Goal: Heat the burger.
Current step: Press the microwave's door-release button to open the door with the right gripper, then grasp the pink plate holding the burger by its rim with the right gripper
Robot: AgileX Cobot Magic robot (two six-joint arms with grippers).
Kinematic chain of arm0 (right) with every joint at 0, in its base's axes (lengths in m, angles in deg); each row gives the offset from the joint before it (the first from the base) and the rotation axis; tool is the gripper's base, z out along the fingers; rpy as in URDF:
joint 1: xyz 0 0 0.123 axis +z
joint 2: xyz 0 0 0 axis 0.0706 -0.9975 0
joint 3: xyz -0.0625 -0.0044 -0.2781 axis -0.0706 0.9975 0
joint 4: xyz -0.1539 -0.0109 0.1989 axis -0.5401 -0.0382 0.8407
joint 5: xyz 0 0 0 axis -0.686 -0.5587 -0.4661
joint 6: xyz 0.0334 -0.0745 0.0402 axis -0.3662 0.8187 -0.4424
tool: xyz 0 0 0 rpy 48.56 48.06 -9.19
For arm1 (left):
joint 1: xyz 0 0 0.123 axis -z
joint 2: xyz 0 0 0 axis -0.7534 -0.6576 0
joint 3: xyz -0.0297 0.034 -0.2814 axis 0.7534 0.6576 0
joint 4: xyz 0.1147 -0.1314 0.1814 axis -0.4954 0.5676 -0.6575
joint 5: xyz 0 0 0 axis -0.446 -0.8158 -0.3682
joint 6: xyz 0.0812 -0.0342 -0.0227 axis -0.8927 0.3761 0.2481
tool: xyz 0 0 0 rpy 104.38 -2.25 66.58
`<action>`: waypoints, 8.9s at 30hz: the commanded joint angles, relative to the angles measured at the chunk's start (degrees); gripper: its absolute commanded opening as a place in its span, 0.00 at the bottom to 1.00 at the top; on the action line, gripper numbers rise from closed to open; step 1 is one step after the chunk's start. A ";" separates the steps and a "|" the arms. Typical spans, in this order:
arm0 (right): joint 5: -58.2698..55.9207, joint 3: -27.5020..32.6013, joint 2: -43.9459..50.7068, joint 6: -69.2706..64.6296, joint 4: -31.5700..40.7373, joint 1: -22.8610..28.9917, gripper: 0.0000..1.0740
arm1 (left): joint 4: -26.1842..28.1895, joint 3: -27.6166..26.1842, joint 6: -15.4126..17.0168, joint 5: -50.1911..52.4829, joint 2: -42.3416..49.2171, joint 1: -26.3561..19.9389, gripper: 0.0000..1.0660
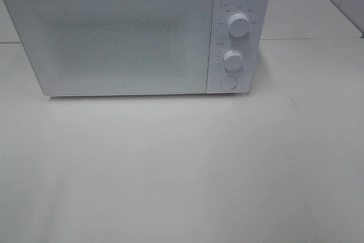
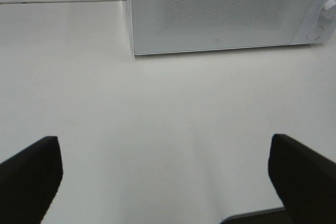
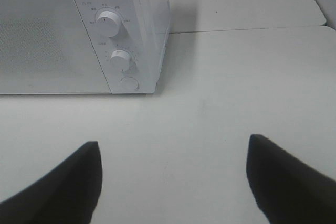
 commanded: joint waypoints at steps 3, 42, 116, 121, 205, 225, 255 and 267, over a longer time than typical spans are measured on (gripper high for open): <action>7.45 -0.34 -6.70 0.80 -0.23 -0.34 0.69 | 0.00 0.17 -0.06 0.52 0.97 -0.23 0.94; 58.96 -0.34 -55.46 1.43 -2.23 -0.34 0.69 | 0.00 0.17 -0.06 0.52 0.97 -0.23 0.94; 103.36 3.55 -86.80 -53.00 44.52 35.18 0.18 | 0.00 0.17 -0.06 0.52 0.97 -0.23 0.94; 103.13 3.55 -86.80 -65.78 43.37 35.18 0.07 | 0.00 0.17 -0.06 0.52 0.97 -0.23 0.94; 98.49 -21.72 -107.66 -69.44 32.95 18.39 0.00 | 0.00 0.17 -0.06 0.52 0.97 -0.23 0.94; 106.28 -30.65 -108.98 -63.77 34.21 15.70 0.00 | 0.00 0.17 -0.06 0.52 0.97 -0.23 0.94; 87.20 -20.11 -105.25 -74.66 28.93 18.33 0.00 | 0.00 0.17 -0.06 0.52 0.97 -0.23 0.94; 82.74 -14.21 -99.41 -74.89 23.38 19.19 0.00 | 0.00 0.17 -0.06 0.52 0.97 -0.23 0.94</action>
